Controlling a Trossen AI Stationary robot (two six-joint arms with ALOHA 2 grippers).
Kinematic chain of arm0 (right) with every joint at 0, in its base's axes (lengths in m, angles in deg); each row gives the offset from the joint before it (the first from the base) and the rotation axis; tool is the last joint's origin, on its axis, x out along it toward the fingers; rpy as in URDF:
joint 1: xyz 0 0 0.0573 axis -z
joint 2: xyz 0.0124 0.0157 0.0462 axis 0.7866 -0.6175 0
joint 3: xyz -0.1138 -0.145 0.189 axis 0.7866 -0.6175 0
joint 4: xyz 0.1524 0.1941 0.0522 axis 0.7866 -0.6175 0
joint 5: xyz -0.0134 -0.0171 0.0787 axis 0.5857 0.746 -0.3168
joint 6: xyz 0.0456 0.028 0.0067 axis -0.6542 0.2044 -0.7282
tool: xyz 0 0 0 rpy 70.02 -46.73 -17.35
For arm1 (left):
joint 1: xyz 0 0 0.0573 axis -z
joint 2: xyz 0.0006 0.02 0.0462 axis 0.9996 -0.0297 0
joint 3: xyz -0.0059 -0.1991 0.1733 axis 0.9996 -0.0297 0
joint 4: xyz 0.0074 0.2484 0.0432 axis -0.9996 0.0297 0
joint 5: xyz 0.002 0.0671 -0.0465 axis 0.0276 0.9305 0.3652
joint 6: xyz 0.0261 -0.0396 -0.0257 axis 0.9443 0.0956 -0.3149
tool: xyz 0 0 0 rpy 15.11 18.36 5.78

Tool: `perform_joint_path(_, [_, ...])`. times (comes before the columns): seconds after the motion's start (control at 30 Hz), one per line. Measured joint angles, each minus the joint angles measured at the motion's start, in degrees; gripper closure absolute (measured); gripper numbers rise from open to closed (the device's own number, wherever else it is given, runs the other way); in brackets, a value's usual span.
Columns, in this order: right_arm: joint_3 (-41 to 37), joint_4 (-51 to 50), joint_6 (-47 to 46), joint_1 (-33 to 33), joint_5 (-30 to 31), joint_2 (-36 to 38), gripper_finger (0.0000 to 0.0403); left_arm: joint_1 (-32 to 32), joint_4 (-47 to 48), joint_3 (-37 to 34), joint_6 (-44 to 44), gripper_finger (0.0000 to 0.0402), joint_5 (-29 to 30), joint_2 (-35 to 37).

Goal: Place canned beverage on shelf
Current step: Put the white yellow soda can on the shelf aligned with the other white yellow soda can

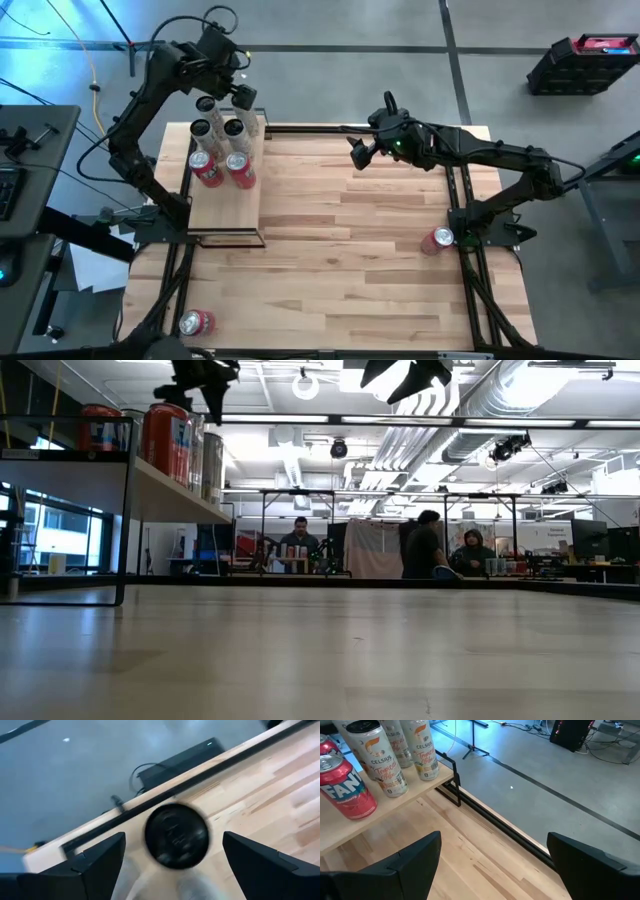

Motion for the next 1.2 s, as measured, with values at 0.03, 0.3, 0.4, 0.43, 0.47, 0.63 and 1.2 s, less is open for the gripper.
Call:
perform_joint_path(0.03, [0.0, 0.0, 0.0, 0.0, 0.0, 0.0, 0.0055, 0.0, 1.3, 0.2, -0.2, 0.0076, 0.8, 0.0])
perform_joint_path(0.3, [0.0, 0.0, 0.1, 0.0, -0.1, 0.0, 0.0055, 0.0, 2.0, 0.3, -2.6, 0.0076, 2.0, 0.0])
perform_joint_path(0.4, [0.0, 0.0, 0.1, 0.0, -0.1, 0.0, 0.0055, 0.0, -1.6, 0.3, -2.6, 0.0076, -0.2, 0.0])
perform_joint_path(0.43, [0.0, 0.0, 0.2, 0.0, -0.1, 0.0, 0.0055, 0.0, -2.9, 0.3, -2.6, 0.0076, -0.5, 0.0])
perform_joint_path(0.47, [0.0, 0.0, 0.2, 0.0, -0.1, 0.0, 0.0055, 0.0, -4.2, 0.4, -2.9, 0.0076, -0.5, 0.0])
perform_joint_path(0.63, [0.0, 0.0, 0.2, 0.0, -0.2, 0.0, 0.0055, 1.3, -5.0, -0.1, -1.8, 0.0076, 4.4, -1.7])
perform_joint_path(1.2, [0.0, 0.0, 0.0, 0.7, -0.5, 0.0, 0.0055, 3.6, -4.2, -0.1, 0.1, 0.0076, 9.7, -4.6])
